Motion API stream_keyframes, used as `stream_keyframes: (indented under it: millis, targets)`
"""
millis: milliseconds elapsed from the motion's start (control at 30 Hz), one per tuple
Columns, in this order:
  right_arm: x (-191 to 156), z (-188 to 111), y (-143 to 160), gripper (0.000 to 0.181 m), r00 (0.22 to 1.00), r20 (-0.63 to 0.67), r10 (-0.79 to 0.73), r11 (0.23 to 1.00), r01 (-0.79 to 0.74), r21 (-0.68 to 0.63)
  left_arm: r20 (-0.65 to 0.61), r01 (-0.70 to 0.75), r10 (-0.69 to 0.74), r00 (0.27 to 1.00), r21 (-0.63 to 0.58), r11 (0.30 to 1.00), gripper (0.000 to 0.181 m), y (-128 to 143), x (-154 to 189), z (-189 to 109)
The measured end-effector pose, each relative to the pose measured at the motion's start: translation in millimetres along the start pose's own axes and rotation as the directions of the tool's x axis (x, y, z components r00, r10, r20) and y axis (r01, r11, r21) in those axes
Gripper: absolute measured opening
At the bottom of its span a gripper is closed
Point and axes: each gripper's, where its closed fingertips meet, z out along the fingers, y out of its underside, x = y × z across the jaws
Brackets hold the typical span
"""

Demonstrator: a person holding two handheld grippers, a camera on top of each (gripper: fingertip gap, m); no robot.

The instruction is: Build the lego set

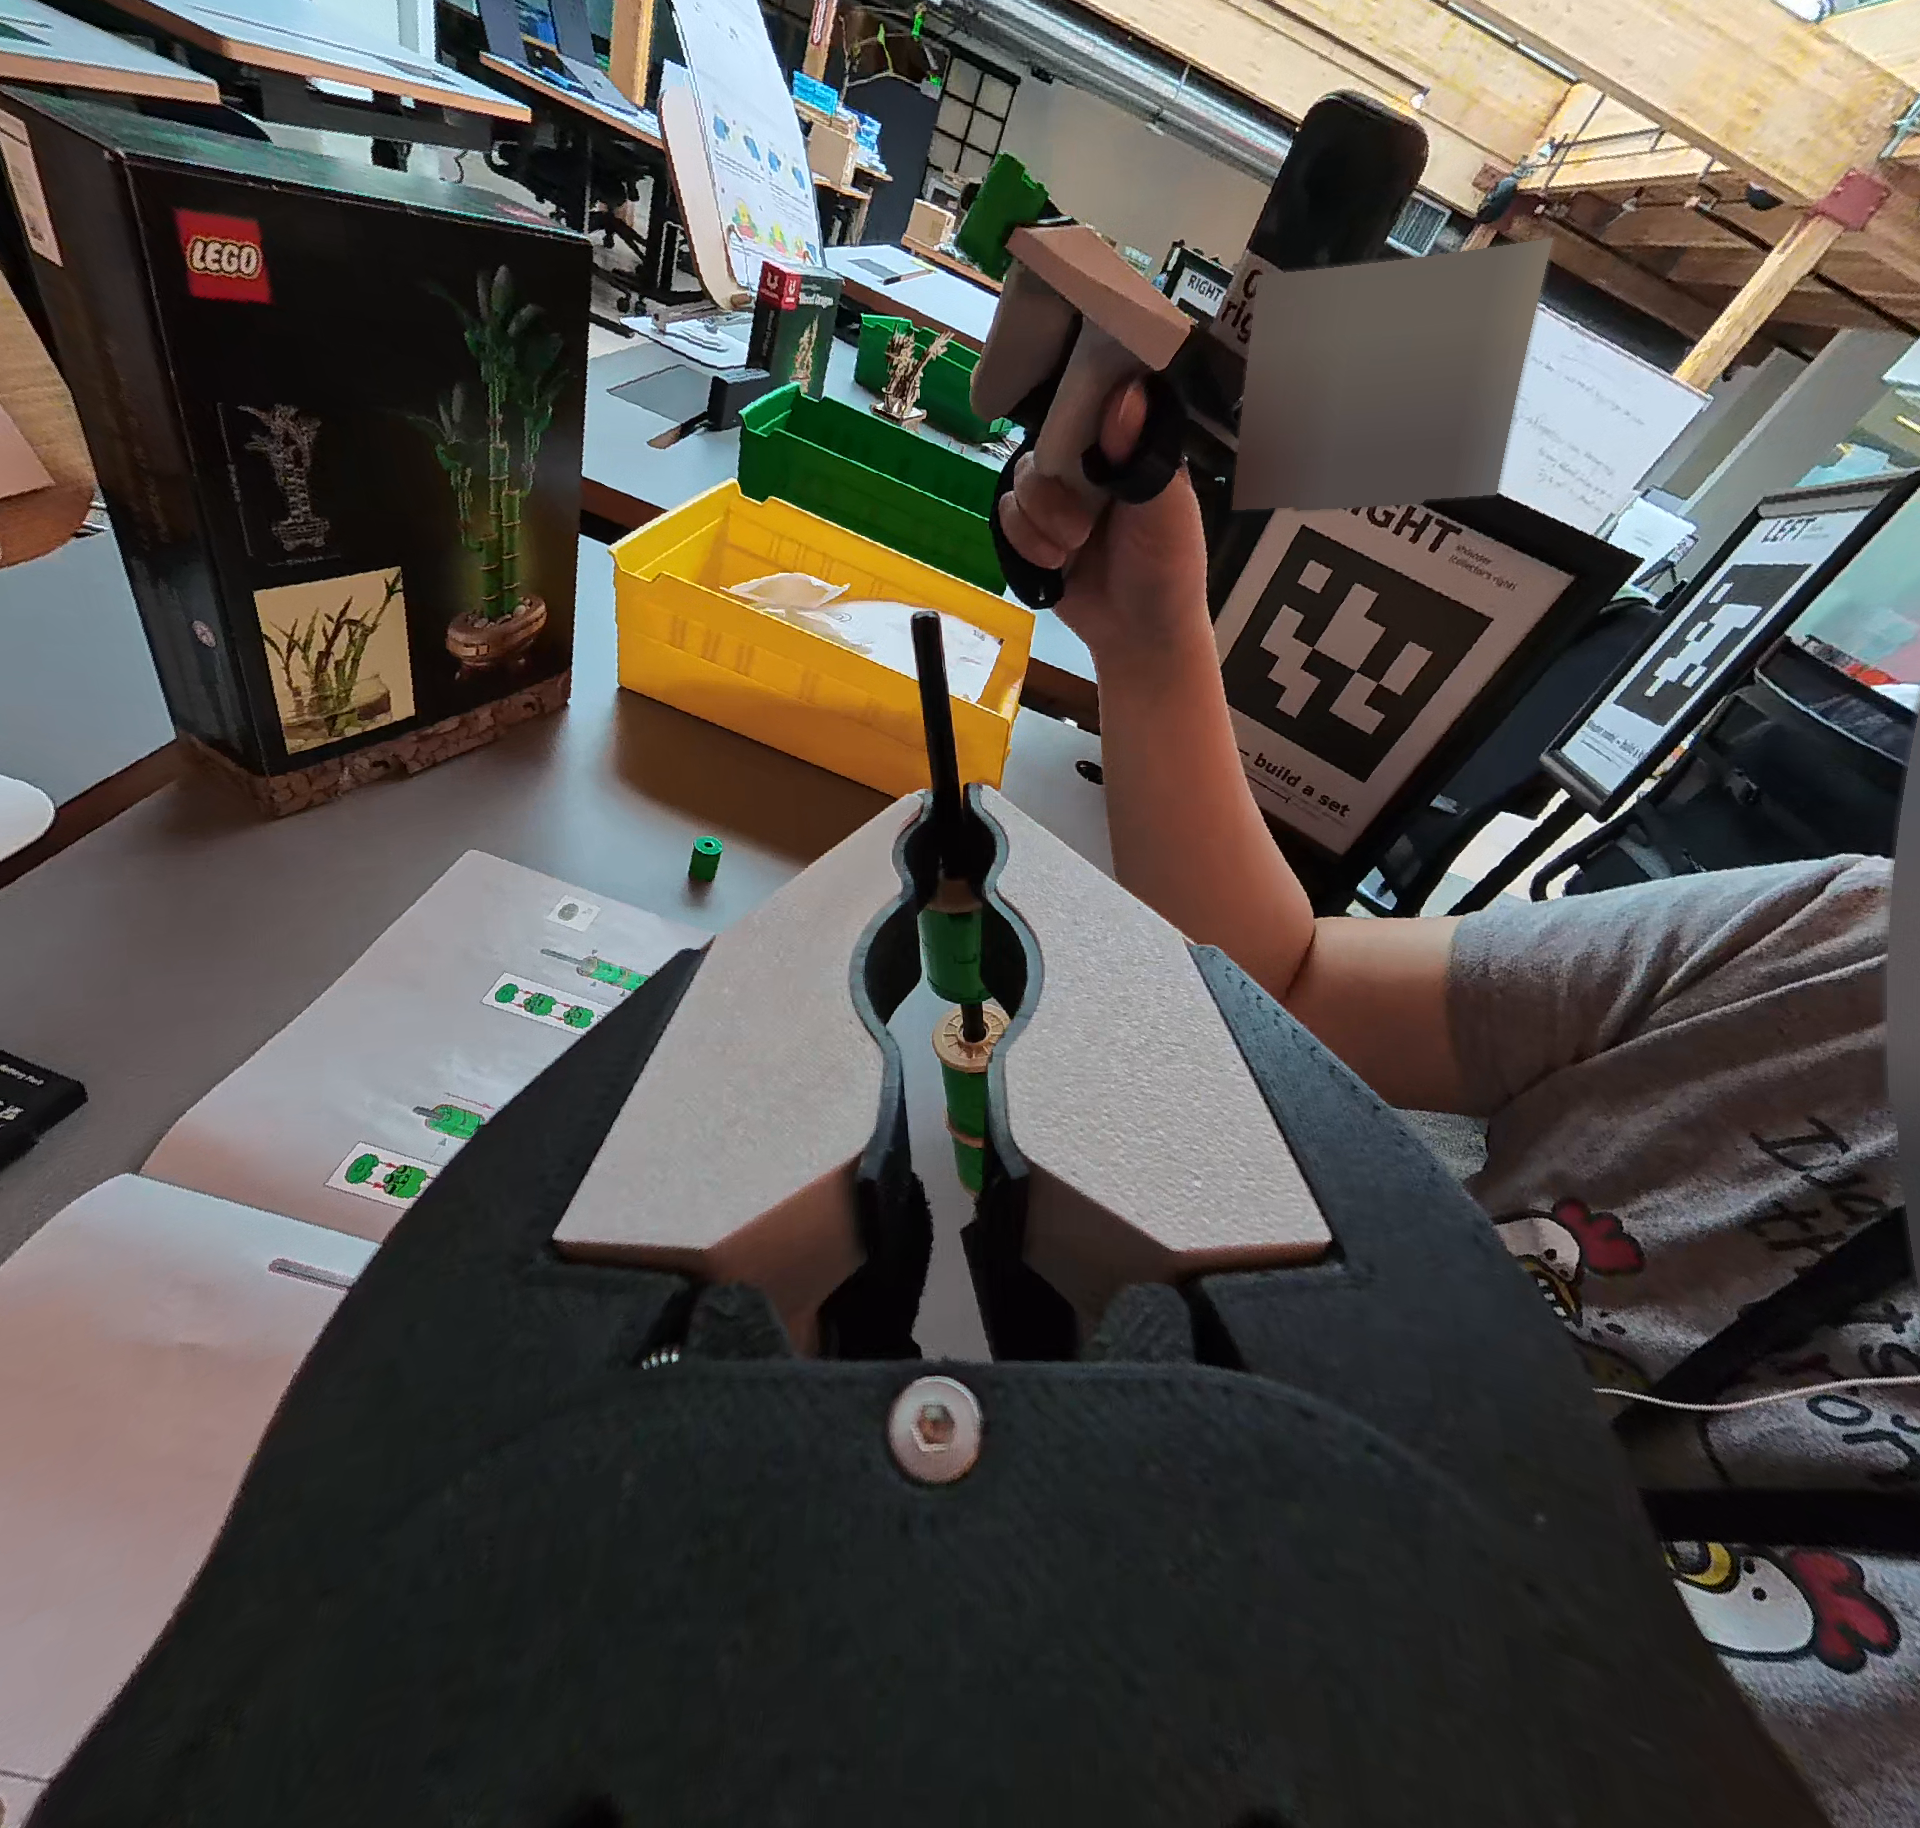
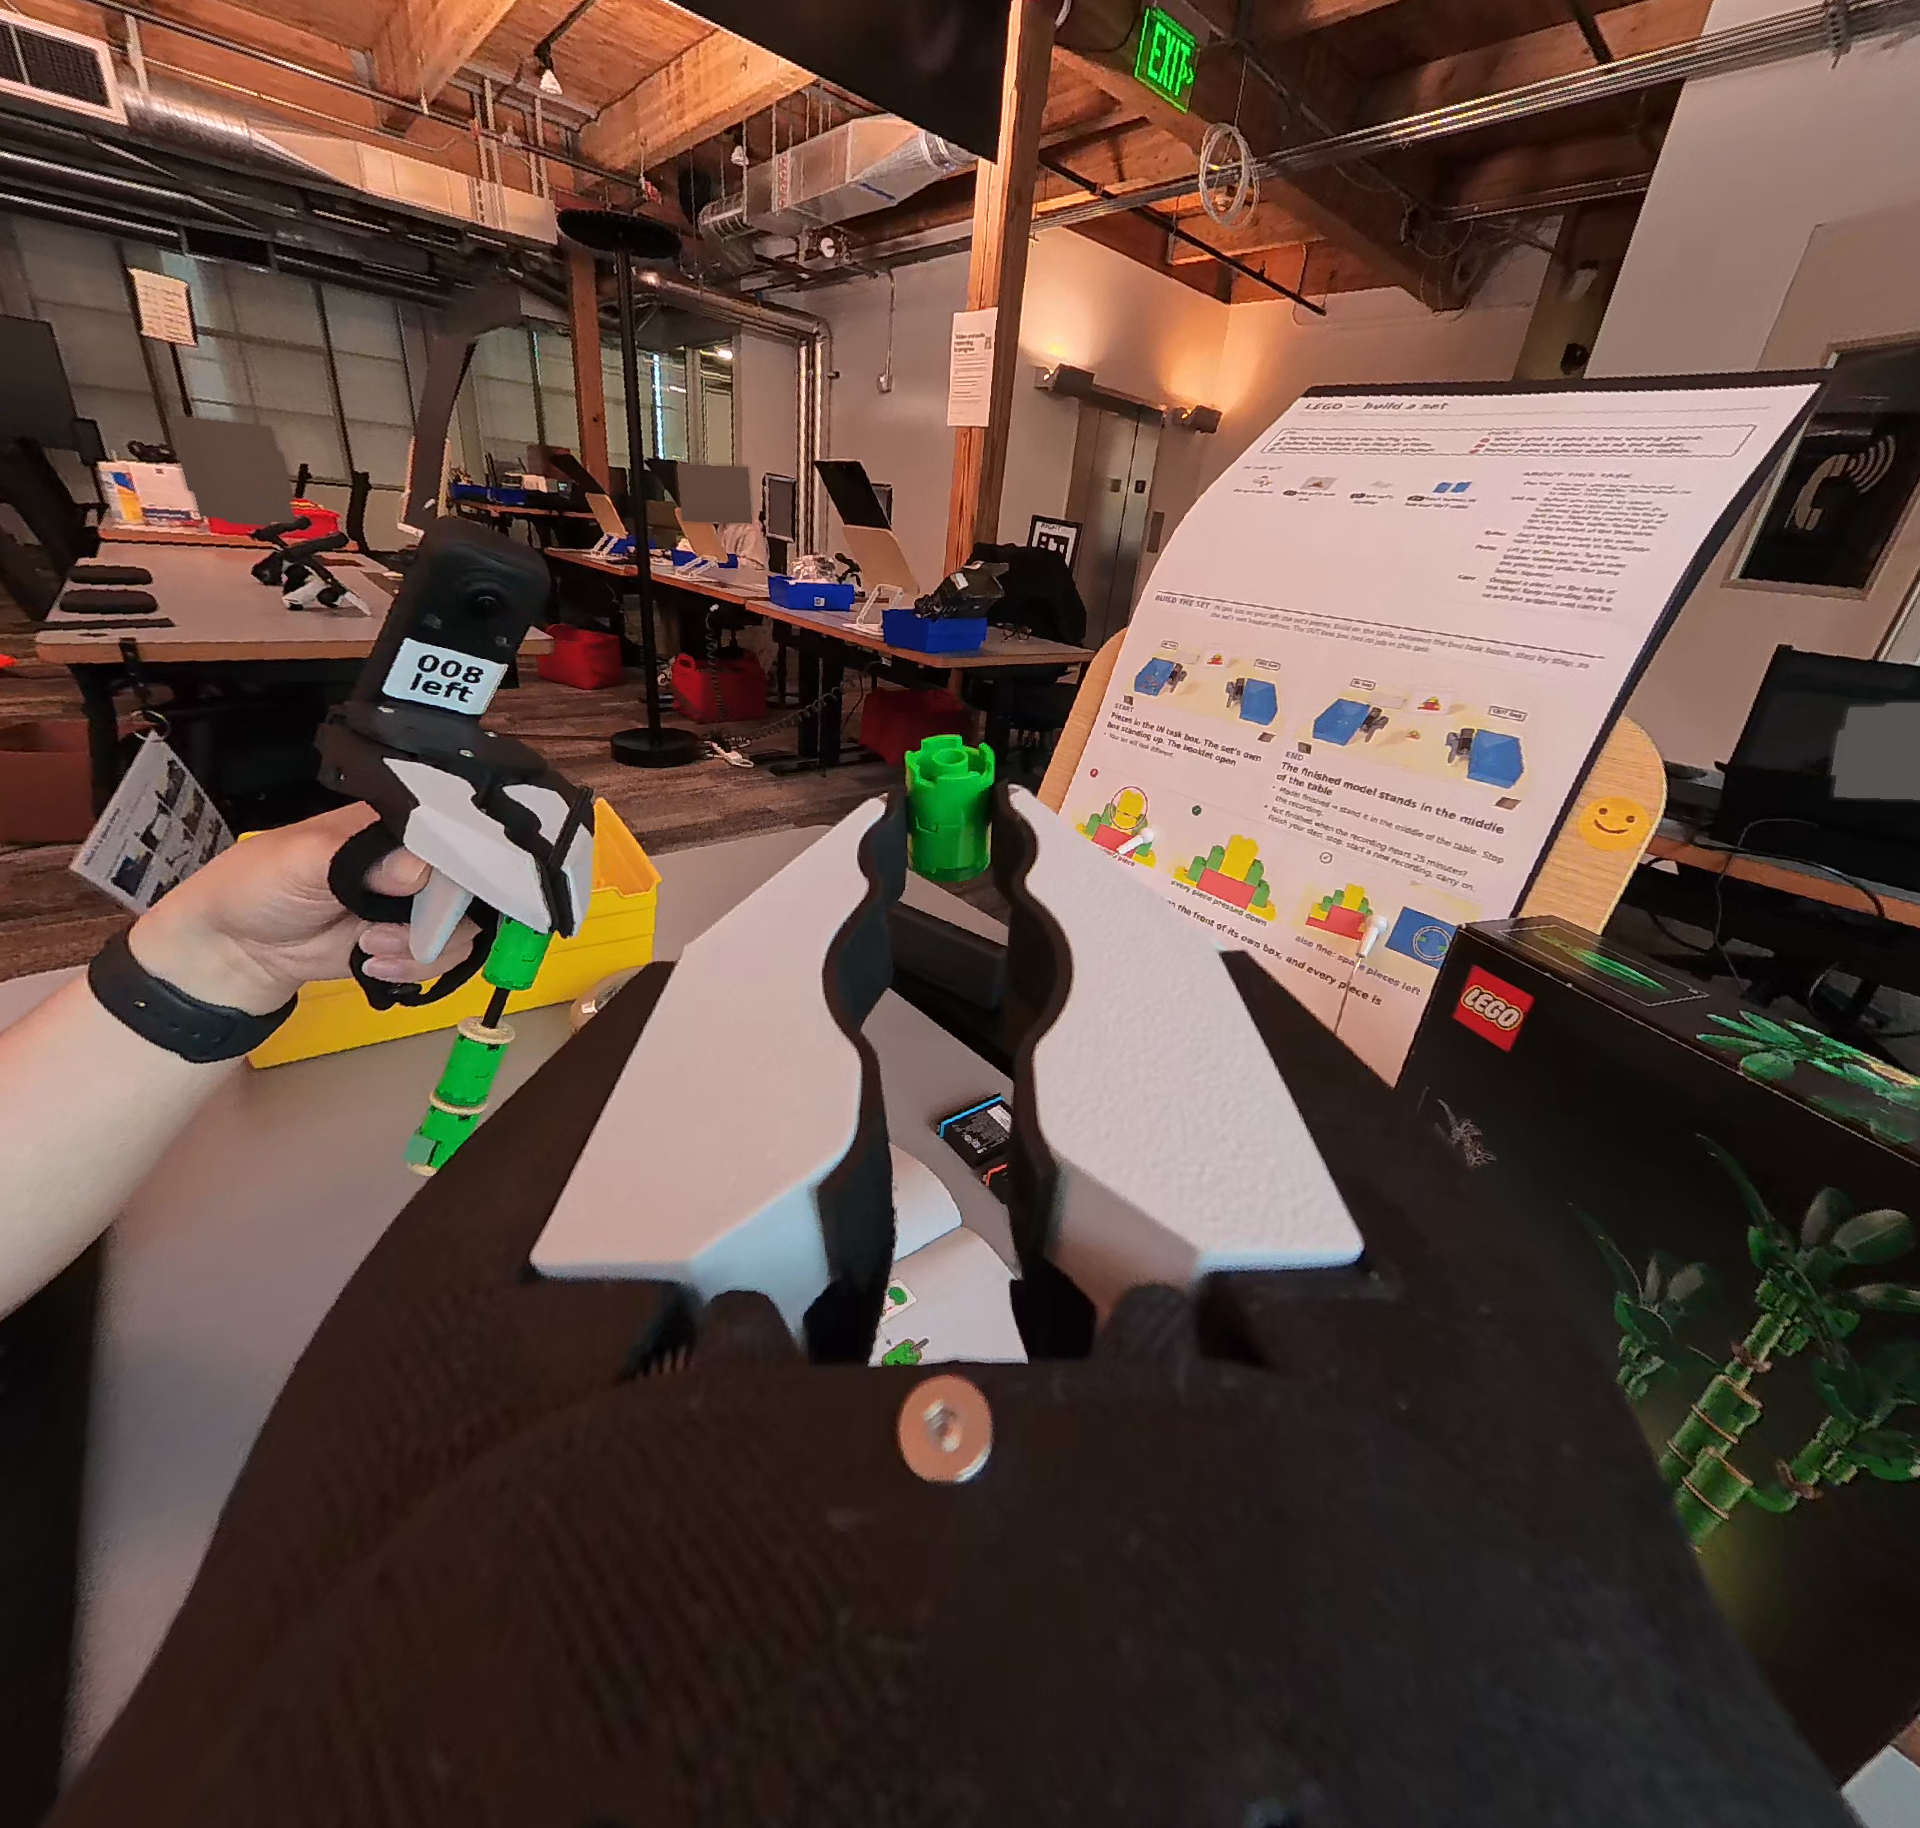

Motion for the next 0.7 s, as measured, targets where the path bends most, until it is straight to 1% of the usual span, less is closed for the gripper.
stream_keyframes:
  millis: [100, 267, 500, 700]
  targets:
    - [0, 0, 0, 0.014, 1.0, 0.001, 0.003, 1.0, -0.003, -0.001, 0.007, 0.013, -0.013, 1.0, 0.015, 1.0, 0.0, -2, -2, -2]
    - [1, -1, 1, 0.014, 1.0, -0.001, 0.001, 1.0, -0.001, -0.006, 0.039, 0.068, -0.071, 0.997, 0.063, 0.996, 0.0, -6, -16, -12]
    - [5, -2, 3, 0.014, 1.0, -0.023, -0.012, 1.0, 0.011, -0.026, 0.185, 0.065, -0.075, 0.98, 0.059, 0.996, 0.001, -3, -45, -29]
    - [5, -2, 4, 0.015, 1.0, -0.025, -0.018, 0.999, 0.017, -0.032, 0.188, 0.069, -0.078, 0.979, 0.055, 0.996, 0.001, -1, -47, -28]
